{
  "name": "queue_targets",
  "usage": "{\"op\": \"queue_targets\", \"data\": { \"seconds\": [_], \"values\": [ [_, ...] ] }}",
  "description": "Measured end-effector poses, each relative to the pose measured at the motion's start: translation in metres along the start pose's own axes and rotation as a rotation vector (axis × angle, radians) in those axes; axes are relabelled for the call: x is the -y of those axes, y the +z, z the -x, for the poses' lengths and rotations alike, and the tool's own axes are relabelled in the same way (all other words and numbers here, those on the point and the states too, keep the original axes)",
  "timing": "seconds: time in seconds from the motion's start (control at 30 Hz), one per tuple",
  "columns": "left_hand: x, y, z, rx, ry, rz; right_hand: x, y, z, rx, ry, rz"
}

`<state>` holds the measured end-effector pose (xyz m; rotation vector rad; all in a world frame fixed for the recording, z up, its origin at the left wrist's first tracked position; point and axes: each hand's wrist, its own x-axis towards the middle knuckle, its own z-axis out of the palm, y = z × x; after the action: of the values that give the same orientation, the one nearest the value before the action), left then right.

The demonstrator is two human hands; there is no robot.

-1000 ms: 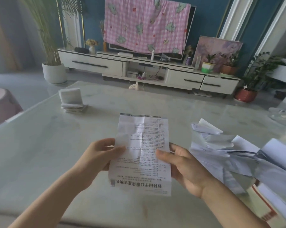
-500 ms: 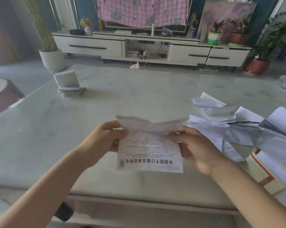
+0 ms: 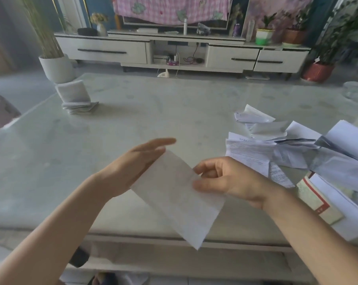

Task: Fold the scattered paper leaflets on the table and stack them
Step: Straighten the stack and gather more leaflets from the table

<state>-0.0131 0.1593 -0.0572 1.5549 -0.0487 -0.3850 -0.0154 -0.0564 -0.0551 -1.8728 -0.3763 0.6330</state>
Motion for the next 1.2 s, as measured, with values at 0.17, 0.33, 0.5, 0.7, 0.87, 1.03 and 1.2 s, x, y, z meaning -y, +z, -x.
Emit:
{"op": "queue_targets", "data": {
  "seconds": [0.17, 0.33, 0.5, 0.7, 0.87, 1.03, 1.2],
  "values": [
    [0.001, 0.003, -0.012, 0.03, -0.056, 0.41, -0.007, -0.004, -0.007, -0.376, -0.024, -0.273],
    [0.011, 0.022, -0.017, -0.023, 0.067, 0.228, -0.01, 0.002, -0.011, -0.467, 0.021, -0.351],
    [0.018, 0.025, -0.019, -0.158, 0.162, 0.055, -0.007, -0.004, -0.007, -0.351, 0.02, -0.402],
    [0.005, 0.027, -0.02, -0.122, 0.16, 0.093, -0.004, -0.009, -0.005, -0.306, -0.027, -0.423],
    [-0.006, 0.033, -0.023, -0.107, 0.009, 0.467, -0.008, -0.008, -0.007, -0.48, -0.179, -0.258],
    [0.002, 0.037, -0.03, 0.085, 0.013, 0.133, -0.007, -0.009, -0.003, -0.637, -0.325, -0.079],
    [0.003, 0.04, -0.035, -0.076, 0.108, 0.076, -0.004, -0.011, -0.001, -0.602, -0.272, -0.287]
  ]
}}
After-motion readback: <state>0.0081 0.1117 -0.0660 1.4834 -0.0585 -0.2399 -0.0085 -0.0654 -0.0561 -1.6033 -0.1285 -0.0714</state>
